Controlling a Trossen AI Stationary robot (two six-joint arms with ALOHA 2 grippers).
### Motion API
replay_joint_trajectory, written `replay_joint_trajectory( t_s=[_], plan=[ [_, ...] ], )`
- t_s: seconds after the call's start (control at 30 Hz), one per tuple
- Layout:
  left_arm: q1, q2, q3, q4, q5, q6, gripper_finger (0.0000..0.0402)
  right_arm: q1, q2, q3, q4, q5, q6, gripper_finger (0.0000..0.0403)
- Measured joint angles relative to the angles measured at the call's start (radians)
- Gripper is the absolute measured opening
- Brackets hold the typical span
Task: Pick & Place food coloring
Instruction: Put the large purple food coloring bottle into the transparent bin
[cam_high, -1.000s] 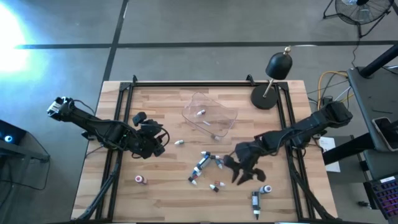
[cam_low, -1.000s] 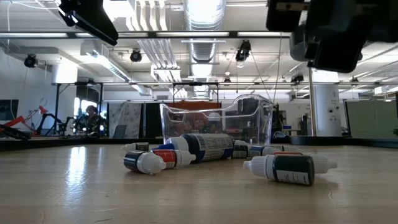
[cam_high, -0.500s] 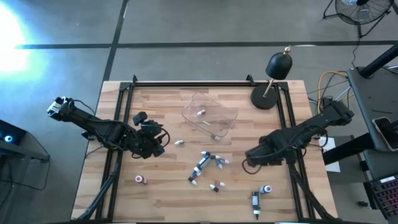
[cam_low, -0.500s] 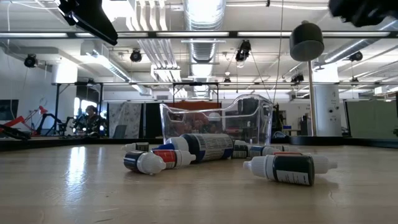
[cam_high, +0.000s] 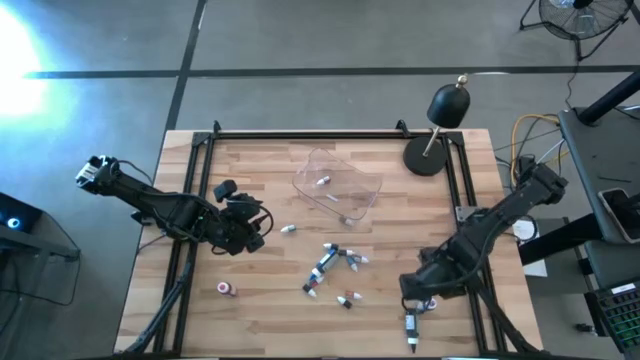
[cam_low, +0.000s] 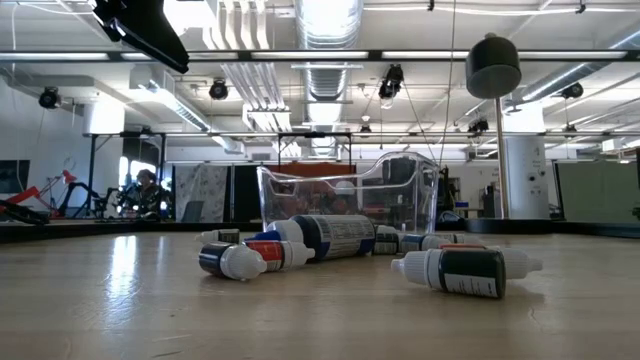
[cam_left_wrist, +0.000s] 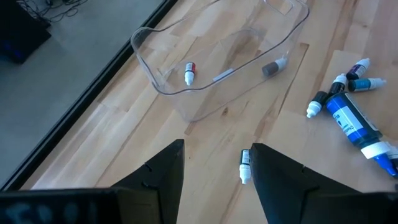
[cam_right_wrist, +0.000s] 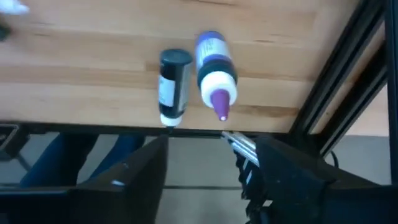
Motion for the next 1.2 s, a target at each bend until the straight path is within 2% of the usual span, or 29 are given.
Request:
replay_joint_trajectory(
  t_s=[0.13,0.3,0.63,0.9,1.2],
  plan=[
    [0.0,0.0,0.0,0.0,0.0,-0.001,0.0156,0.035,0.047,-0.002,-0.002,0.0,0.05,0.0273],
    [0.0,0.0,0.0,0.0,0.011,-0.001,0.0156,0.042,0.098,-0.002,0.016,-0.001,0.052,0.0276],
    [0.0,0.0,0.0,0.0,0.032,-0.006,0.0156,0.062,0.181,-0.006,0.037,-0.008,0.019,0.0235],
    [0.0,0.0,0.0,0.001,0.032,-0.006,0.0156,0.064,0.175,-0.045,0.039,-0.001,0.019,0.0216],
    [0.0,0.0,0.0,0.0,0.033,-0.007,0.0156,0.064,0.164,-0.111,0.177,-0.002,0.015,0.0191]
  ],
)
